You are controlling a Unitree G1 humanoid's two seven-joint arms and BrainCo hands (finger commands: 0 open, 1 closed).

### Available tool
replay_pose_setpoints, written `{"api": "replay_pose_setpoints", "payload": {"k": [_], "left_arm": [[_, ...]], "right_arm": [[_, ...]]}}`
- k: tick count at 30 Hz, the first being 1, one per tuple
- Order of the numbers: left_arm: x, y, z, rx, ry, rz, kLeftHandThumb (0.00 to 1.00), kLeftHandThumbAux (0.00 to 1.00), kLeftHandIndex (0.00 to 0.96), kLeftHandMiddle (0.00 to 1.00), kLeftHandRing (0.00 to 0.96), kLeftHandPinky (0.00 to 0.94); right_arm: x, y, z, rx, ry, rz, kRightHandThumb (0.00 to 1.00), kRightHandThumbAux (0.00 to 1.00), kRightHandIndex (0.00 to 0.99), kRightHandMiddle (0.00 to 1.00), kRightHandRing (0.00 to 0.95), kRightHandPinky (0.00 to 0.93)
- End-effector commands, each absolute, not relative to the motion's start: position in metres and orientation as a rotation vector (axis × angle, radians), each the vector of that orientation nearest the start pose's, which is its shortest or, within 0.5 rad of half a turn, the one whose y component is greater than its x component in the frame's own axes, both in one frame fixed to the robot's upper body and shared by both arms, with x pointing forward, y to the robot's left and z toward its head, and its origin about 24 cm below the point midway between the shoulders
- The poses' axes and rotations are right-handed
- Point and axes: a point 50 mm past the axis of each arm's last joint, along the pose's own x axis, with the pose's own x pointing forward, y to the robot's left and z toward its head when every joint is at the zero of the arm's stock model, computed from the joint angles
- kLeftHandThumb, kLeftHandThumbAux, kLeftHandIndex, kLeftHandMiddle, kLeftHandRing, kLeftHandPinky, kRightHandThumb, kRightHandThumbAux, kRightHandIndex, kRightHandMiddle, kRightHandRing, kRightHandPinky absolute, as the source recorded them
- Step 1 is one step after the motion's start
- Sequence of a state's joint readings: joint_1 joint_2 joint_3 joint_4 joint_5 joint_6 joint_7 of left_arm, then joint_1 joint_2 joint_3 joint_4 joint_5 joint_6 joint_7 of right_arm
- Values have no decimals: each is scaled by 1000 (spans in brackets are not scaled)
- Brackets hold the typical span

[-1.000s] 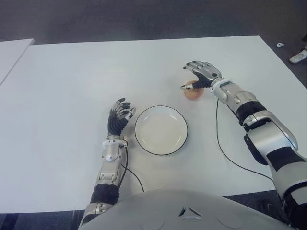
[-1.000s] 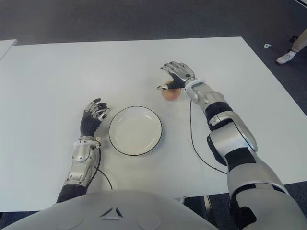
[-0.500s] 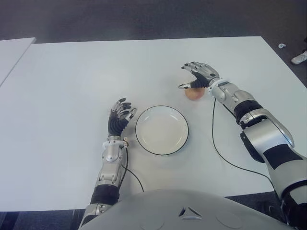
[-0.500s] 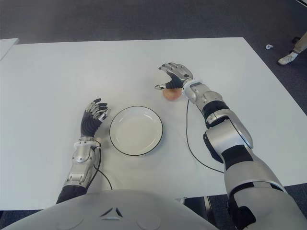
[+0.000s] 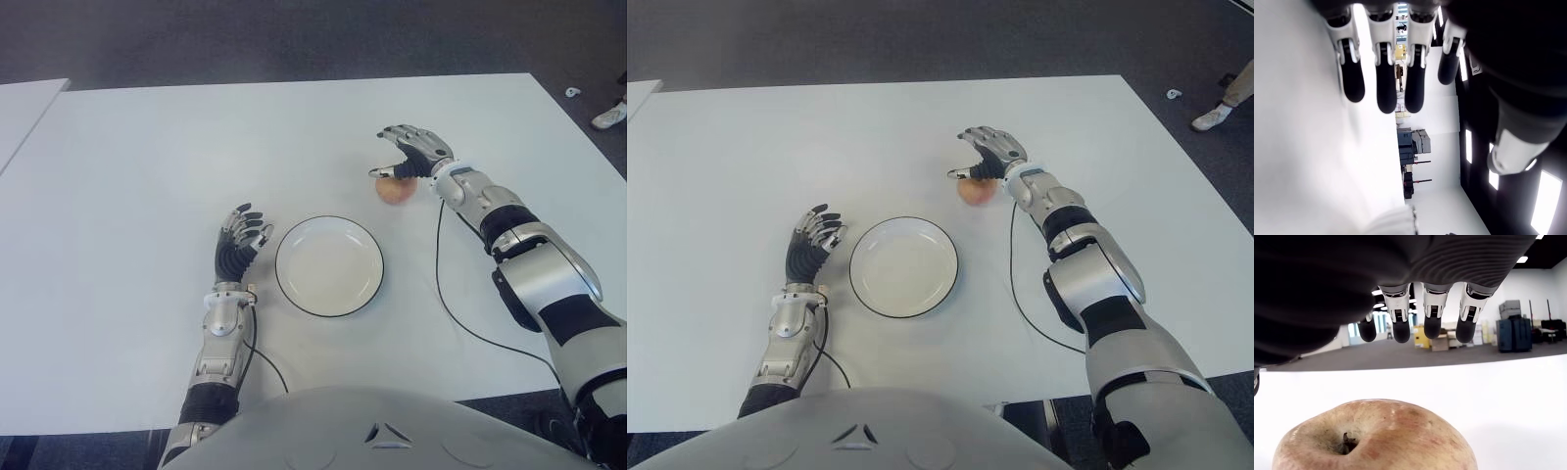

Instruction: Put the apples into the plate.

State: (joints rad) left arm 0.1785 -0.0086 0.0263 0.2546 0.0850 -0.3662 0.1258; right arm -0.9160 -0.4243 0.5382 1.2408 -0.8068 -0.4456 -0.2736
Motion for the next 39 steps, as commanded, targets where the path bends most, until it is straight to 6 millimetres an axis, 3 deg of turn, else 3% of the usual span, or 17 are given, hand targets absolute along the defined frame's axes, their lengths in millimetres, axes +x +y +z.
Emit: {"api": "replay_pose_setpoints", "payload": {"k": [1, 39], "left_arm": [[195, 170, -30, 79, 117, 160, 233, 641, 211, 329, 339, 335], [189, 172, -22, 87, 100, 151, 240, 643, 202, 326, 335, 329]], "right_arm": [[373, -170, 64, -1453, -205, 396, 242, 270, 0, 0, 0, 0], [349, -164, 26, -1399, -181, 438, 239, 297, 0, 0, 0, 0]]}}
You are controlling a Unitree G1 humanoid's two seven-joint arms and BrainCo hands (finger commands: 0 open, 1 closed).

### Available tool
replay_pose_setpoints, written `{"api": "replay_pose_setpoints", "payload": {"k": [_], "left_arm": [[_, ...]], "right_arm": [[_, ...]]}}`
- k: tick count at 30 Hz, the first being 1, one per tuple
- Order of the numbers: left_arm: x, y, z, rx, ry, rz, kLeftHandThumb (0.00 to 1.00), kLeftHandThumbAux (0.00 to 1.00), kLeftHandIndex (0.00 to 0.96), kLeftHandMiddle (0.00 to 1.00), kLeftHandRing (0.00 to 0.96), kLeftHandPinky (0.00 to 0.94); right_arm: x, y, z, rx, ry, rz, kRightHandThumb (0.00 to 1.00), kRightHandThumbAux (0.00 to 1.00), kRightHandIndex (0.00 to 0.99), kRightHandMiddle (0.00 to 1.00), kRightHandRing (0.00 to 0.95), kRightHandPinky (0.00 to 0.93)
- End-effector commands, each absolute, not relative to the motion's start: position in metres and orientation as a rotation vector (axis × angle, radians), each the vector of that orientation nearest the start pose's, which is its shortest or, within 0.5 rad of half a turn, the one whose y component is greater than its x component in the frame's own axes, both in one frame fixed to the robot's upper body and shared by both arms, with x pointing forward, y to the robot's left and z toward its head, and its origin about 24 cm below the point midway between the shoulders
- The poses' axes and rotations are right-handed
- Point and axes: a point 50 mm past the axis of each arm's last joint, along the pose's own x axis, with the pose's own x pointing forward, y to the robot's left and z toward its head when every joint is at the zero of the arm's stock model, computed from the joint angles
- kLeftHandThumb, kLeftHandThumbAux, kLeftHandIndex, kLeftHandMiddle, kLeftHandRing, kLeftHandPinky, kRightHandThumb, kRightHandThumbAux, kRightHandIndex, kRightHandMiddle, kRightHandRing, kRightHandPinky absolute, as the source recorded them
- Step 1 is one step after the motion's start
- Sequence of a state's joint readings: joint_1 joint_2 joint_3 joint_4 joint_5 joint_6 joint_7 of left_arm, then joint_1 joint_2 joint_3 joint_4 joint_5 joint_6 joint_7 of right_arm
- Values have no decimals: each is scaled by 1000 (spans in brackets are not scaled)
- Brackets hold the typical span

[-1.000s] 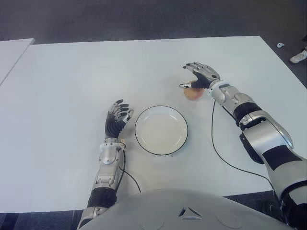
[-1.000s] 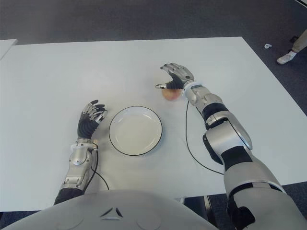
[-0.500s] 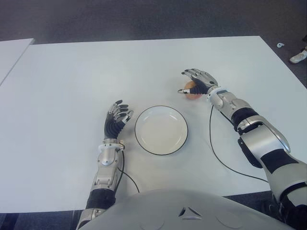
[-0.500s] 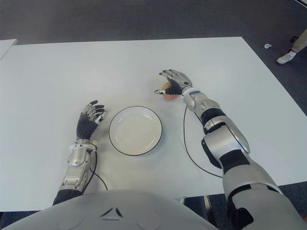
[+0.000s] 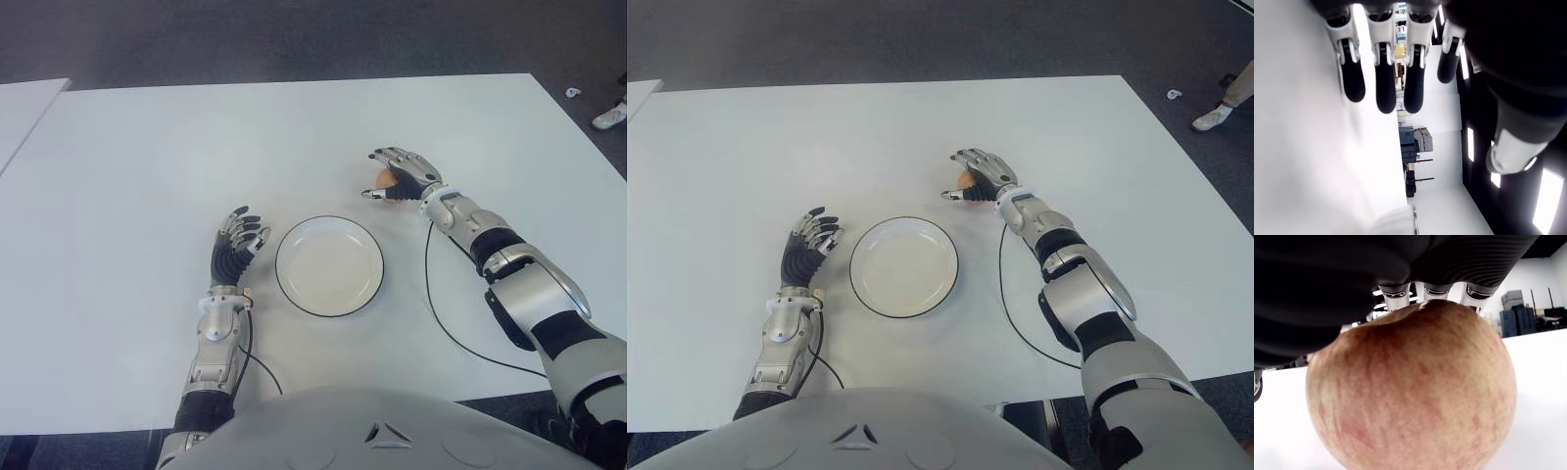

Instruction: Put the apples into the plate.

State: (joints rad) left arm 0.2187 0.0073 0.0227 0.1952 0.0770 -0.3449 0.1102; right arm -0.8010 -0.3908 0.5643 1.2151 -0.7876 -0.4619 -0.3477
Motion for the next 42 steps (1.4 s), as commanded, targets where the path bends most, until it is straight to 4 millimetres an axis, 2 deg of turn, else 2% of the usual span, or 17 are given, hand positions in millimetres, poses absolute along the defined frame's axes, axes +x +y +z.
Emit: {"api": "replay_pose_setpoints", "payload": {"k": [1, 21, 42], "left_arm": [[189, 172, -22, 88, 99, 151, 239, 642, 202, 326, 335, 329], [182, 174, -22, 99, 99, 152, 221, 623, 195, 324, 331, 322], [174, 174, -17, 107, 110, 162, 270, 621, 190, 314, 321, 314]], "right_arm": [[348, -164, 23, -1397, -172, 440, 238, 298, 0, 0, 0, 0], [337, -166, 4, -1394, -104, 460, 225, 317, 0, 0, 0, 0], [327, -172, -9, -1384, -47, 454, 229, 319, 0, 0, 0, 0]]}}
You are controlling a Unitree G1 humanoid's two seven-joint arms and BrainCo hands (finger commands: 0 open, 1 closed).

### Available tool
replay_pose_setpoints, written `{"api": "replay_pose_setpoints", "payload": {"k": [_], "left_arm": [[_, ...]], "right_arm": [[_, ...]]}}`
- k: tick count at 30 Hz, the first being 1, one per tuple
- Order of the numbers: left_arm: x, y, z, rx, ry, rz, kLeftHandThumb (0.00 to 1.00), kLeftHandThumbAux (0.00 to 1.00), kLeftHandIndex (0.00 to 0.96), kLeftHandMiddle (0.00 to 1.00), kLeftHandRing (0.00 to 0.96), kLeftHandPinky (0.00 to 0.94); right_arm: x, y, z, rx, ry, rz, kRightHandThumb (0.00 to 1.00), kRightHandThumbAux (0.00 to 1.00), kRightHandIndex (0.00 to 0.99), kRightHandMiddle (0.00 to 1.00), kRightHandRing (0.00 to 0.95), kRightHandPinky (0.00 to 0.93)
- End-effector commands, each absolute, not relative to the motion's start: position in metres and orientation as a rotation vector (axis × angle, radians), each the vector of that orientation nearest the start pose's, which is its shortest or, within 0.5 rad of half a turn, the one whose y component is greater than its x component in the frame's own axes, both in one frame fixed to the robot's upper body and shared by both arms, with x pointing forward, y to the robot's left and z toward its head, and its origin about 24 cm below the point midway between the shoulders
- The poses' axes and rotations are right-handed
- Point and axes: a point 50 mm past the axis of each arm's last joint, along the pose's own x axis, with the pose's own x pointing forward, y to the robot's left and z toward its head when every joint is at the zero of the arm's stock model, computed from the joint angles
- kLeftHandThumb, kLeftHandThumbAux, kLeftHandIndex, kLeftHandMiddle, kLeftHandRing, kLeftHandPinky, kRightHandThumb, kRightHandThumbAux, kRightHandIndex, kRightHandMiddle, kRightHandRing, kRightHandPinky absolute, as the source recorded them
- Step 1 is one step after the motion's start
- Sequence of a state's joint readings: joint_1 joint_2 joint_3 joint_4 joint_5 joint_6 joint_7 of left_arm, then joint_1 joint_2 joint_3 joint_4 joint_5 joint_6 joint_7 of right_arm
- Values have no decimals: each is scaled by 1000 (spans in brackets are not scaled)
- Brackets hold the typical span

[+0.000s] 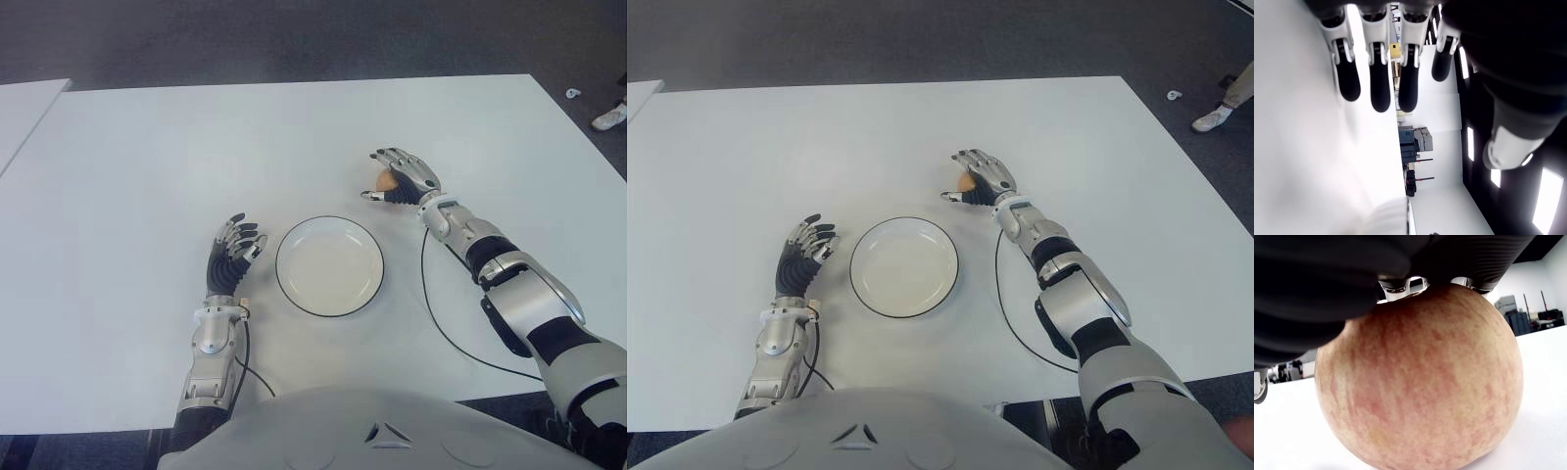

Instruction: Put the apples into the plate.

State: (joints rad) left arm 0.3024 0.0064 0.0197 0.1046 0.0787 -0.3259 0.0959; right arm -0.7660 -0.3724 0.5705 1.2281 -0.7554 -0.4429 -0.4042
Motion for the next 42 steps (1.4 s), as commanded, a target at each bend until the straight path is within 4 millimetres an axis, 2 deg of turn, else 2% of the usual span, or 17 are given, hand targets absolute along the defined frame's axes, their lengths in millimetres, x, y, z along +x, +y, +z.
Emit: {"api": "replay_pose_setpoints", "payload": {"k": [1, 15, 24, 26, 30, 31, 32, 34, 35, 36, 38, 42], "left_arm": [[174, 175, -17, 107, 113, 162, 270, 621, 191, 314, 320, 313], [166, 175, -12, 111, 122, 168, 254, 602, 199, 311, 314, 308], [163, 174, -10, 108, 122, 168, 255, 599, 202, 316, 315, 304], [162, 174, -10, 108, 123, 169, 257, 598, 204, 319, 316, 306], [161, 173, -9, 102, 122, 170, 258, 596, 205, 320, 316, 307], [161, 173, -9, 98, 120, 171, 257, 589, 206, 322, 318, 307], [160, 173, -8, 96, 119, 171, 256, 585, 206, 322, 319, 306], [160, 172, -8, 94, 116, 172, 256, 581, 207, 323, 319, 306], [160, 172, -8, 94, 115, 173, 255, 579, 207, 323, 319, 306], [159, 171, -7, 96, 112, 175, 255, 578, 207, 323, 319, 306], [159, 172, -7, 98, 109, 177, 262, 579, 208, 324, 320, 309], [158, 171, -6, 101, 107, 178, 268, 580, 205, 325, 318, 302]], "right_arm": [[327, -173, -9, -1383, -46, 455, 229, 319, 0, 0, 0, 0], [324, -176, -13, -1368, -21, 454, 238, 332, 0, 0, 0, 5], [323, -179, -14, -1346, -9, 431, 279, 373, 2, 8, 15, 93], [322, -180, -14, -1340, -9, 422, 334, 402, 25, 58, 69, 152], [322, -181, -14, -1313, -12, 382, 372, 422, 54, 102, 113, 194], [321, -181, -14, -1298, -15, 360, 454, 456, 157, 224, 218, 267], [321, -182, -14, -1289, -18, 346, 508, 477, 223, 303, 287, 315], [321, -182, -14, -1281, -26, 330, 555, 495, 281, 372, 346, 356], [321, -183, -13, -1279, -32, 323, 610, 570, 332, 420, 393, 388], [320, -183, -13, -1281, -44, 306, 630, 597, 350, 438, 409, 400], [320, -183, -12, -1287, -59, 285, 751, 645, 375, 479, 515, 486], [320, -184, -12, -1315, -80, 255, 816, 670, 393, 498, 589, 522]]}}
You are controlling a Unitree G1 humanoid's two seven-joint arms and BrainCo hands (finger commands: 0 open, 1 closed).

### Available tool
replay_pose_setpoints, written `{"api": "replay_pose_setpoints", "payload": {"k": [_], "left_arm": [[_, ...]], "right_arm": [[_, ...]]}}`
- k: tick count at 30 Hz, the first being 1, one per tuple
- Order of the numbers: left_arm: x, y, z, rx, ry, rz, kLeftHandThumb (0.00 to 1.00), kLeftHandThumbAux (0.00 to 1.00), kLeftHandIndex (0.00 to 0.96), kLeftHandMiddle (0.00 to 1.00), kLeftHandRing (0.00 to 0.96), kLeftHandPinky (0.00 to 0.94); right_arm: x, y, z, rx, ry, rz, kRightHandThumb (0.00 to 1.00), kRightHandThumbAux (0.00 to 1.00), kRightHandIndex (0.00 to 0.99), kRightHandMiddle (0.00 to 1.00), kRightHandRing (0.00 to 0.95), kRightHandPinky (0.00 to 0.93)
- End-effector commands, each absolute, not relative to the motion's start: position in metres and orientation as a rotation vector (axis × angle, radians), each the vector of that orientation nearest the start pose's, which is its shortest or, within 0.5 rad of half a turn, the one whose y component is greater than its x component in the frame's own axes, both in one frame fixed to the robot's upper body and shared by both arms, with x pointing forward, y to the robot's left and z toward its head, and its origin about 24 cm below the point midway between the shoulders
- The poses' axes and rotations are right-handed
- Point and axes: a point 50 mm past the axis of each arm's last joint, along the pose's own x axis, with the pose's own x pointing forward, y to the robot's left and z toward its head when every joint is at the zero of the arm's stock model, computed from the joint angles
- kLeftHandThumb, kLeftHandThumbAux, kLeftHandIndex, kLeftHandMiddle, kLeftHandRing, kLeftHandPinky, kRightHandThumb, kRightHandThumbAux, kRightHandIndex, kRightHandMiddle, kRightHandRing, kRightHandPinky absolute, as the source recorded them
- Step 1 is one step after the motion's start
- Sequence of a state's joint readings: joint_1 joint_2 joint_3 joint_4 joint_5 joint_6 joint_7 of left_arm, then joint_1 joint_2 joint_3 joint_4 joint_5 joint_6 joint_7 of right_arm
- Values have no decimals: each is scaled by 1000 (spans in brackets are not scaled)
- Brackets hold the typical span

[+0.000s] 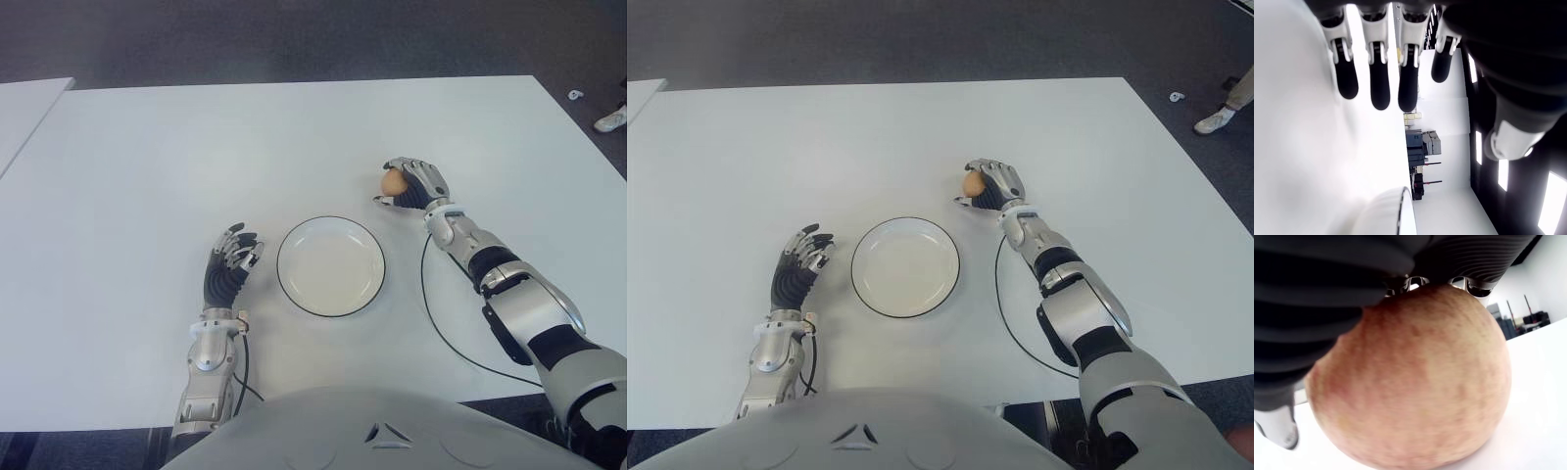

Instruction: Put the apples into the plate.

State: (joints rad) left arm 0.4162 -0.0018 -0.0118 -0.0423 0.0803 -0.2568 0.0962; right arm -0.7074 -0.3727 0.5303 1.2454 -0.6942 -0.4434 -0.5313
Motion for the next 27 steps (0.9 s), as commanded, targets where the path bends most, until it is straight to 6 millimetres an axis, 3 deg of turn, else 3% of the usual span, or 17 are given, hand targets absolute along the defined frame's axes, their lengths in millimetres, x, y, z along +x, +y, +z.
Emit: {"api": "replay_pose_setpoints", "payload": {"k": [1, 5, 12, 21, 27], "left_arm": [[157, 171, -5, 101, 107, 179, 268, 578, 204, 324, 316, 299], [156, 171, -4, 104, 100, 181, 266, 570, 201, 322, 314, 297], [154, 171, -3, 109, 89, 183, 260, 570, 203, 323, 318, 301], [154, 170, -1, 89, 74, 184, 255, 569, 208, 326, 322, 312], [154, 170, 0, 92, 72, 178, 249, 574, 205, 325, 319, 307]], "right_arm": [[320, -185, -12, -1324, -83, 250, 827, 672, 398, 504, 621, 564], [322, -184, -12, -1358, -89, 236, 845, 675, 406, 515, 694, 679], [325, -184, -10, -1397, -76, 236, 852, 677, 402, 526, 762, 772], [327, -185, -10, -1444, -71, 260, 853, 679, 396, 532, 797, 724], [327, -186, -9, -1427, -64, 256, 852, 678, 398, 533, 794, 573]]}}
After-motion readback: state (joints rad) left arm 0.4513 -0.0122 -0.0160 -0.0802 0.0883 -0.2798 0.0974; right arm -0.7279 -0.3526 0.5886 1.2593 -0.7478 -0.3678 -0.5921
